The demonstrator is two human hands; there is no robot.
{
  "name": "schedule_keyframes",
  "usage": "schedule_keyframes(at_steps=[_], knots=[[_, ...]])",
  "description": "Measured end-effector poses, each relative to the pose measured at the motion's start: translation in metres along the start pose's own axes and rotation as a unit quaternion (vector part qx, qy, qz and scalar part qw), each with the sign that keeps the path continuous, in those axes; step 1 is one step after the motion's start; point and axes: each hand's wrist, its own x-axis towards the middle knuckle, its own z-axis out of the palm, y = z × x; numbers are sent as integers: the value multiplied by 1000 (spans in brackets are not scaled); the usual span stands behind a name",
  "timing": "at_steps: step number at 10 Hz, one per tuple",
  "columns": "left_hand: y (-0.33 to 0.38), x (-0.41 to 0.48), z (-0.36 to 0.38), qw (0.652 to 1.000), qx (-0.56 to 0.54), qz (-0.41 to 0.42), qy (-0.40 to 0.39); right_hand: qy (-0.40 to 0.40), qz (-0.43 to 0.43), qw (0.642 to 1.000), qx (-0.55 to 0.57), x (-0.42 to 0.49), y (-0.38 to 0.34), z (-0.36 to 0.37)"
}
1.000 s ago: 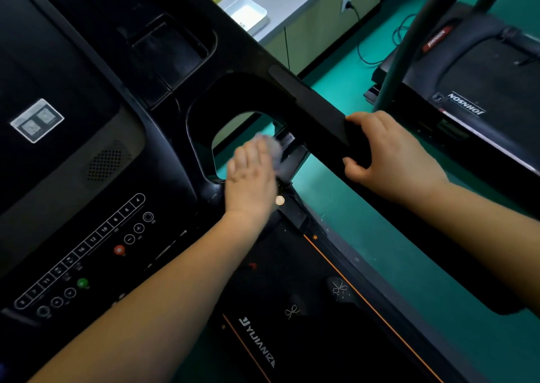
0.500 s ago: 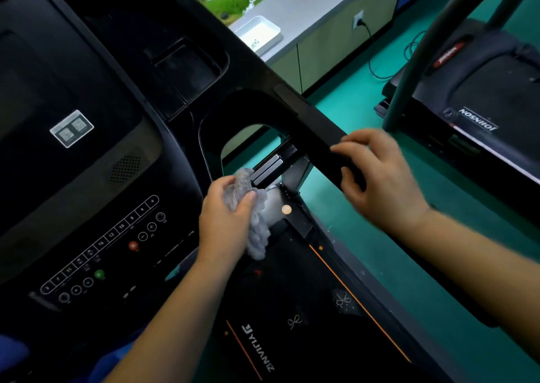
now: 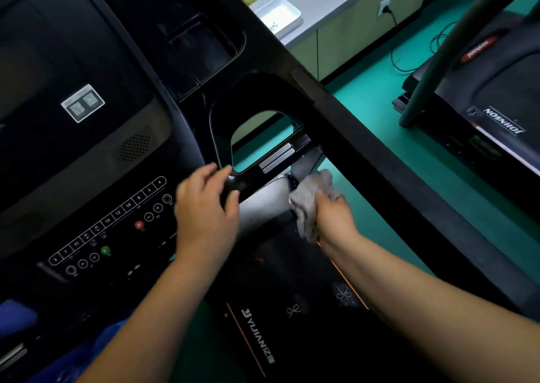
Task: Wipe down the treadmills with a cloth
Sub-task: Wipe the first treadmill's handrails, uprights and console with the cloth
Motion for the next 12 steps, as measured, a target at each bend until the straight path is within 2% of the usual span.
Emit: schedule_keyframes(at_steps=[1, 2, 3, 4, 5, 6, 7, 8, 9, 10, 11, 12], knots=[[-19, 17, -1, 995, 102, 9, -13, 7, 13, 1000, 26, 27, -20, 25], [-33, 27, 3, 991, 130, -4, -46, 13, 13, 999, 46, 36, -25, 55], [-45, 27, 5, 992, 120, 18, -30, -19, -9, 998, 64, 16, -6, 69], [-53, 23, 4, 991, 122, 39, -34, -17, -17, 996, 81, 8, 5, 68], [-57, 24, 2, 991, 117, 50, -36, 46, -38, 996, 68, 33, -14, 60], [-58, 24, 1, 992, 109, 53, -34, 48, -38, 995, 74, 32, -15, 66], [-61, 21, -1, 993, 107, 37, -24, -24, 1, 997, 71, 3, 16, 79], [-68, 16, -10, 995, 96, -12, -4, -37, -14, 994, 103, -2, 20, 73], [-82, 6, -21, 994, 103, -26, 3, 16, -63, 994, 89, 13, -1, 65], [-92, -5, -23, 993, 114, -29, -5, 22, -79, 996, -37, 10, -1, 70], [-95, -14, -22, 993, 107, -44, -6, -34, -58, 990, -120, -22, 34, 98], [-99, -20, -23, 994, 97, -49, 0, -96, -27, 988, -114, -42, 56, 111]])
